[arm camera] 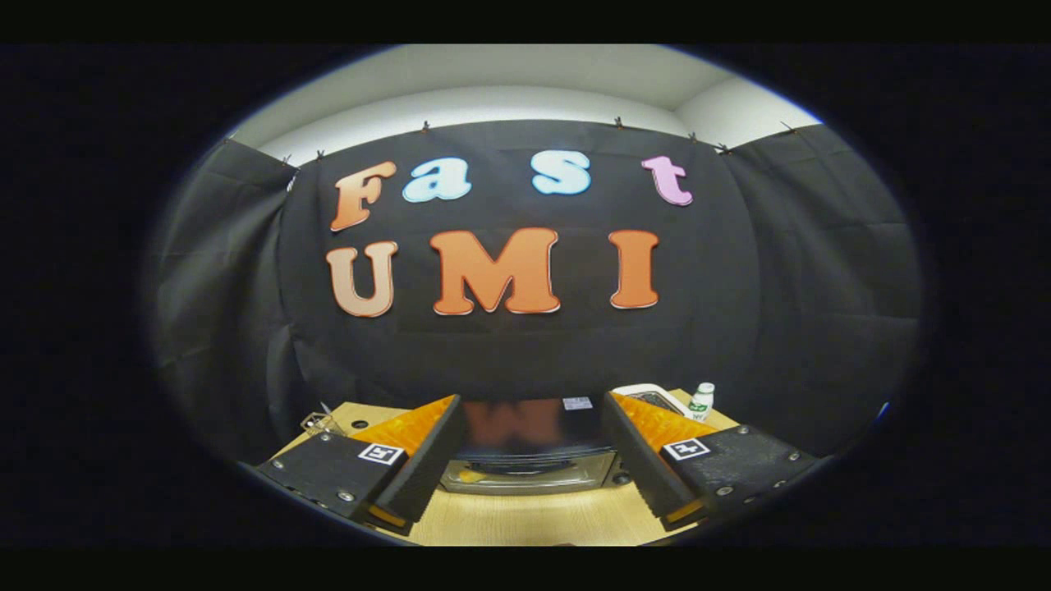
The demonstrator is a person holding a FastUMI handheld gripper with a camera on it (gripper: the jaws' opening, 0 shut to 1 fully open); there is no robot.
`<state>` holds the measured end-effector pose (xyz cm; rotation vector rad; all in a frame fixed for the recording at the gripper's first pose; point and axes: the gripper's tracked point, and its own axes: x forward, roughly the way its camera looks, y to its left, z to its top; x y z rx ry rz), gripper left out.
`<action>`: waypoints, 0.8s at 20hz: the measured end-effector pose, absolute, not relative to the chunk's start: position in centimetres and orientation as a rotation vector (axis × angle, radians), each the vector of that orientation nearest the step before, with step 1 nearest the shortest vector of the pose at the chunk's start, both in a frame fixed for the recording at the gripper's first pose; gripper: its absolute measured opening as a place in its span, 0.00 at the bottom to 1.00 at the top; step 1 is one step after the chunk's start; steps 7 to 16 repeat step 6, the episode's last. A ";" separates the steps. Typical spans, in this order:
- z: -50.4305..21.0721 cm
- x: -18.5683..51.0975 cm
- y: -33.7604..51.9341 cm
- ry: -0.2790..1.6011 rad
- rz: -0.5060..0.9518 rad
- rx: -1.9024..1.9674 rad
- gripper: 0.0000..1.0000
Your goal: Open the toaster oven, put the food inside, and close the toaster oven door.
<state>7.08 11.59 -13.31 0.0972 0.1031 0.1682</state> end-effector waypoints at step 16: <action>-10.5 4.7 9.6 0.032 0.137 0.090 0.99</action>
